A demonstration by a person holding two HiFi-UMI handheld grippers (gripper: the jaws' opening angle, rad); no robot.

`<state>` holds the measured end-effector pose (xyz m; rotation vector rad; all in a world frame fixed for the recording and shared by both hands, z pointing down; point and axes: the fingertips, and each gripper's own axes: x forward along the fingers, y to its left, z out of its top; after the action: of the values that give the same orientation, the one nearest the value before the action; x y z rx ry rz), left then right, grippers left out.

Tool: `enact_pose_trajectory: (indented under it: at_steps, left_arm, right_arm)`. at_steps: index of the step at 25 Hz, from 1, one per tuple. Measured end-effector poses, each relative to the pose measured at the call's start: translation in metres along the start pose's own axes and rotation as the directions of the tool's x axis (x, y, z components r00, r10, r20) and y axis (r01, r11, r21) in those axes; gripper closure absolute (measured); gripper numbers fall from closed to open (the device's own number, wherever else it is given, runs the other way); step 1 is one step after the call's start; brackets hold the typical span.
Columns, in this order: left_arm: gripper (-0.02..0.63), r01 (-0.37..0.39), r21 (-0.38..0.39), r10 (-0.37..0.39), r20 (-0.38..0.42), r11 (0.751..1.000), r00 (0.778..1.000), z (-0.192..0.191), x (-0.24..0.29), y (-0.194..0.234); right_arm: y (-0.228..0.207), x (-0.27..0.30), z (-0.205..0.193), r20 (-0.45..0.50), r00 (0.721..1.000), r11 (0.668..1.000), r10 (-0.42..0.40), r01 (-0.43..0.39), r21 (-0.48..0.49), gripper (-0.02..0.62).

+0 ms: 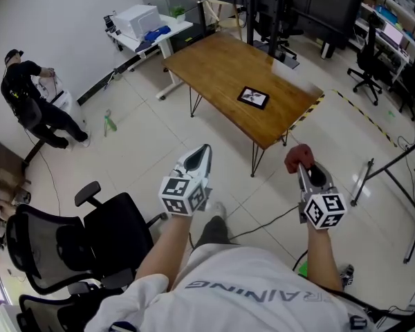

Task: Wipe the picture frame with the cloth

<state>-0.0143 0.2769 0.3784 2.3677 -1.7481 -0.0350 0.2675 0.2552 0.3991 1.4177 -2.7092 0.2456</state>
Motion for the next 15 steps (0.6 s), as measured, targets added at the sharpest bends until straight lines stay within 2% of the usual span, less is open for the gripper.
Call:
enact_pose_trajectory:
  at_steps: [6,11,15]
  left_arm:
    - [0.603,0.035,-0.003,-0.035,0.005,0.999,0.999,0.009,0.057,0.032]
    - [0.603,0.057,-0.012,-0.057,-0.018,0.998,0.998,0.016,0.107,0.090]
    - [0.603,0.092,-0.003,-0.093,-0.035,0.996,0.995,0.030,0.144,0.135]
  right_arm:
    - [-0.018,0.056,0.005,-0.025,0.999,0.999,-0.031,0.031,-0.010,0.482]
    - [-0.016,0.130,0.016,-0.046,0.998,0.999,-0.049,0.049,-0.014,0.482]
    - [-0.015,0.183,0.035,-0.035,0.995,0.995,-0.097,0.097,-0.013,0.482]
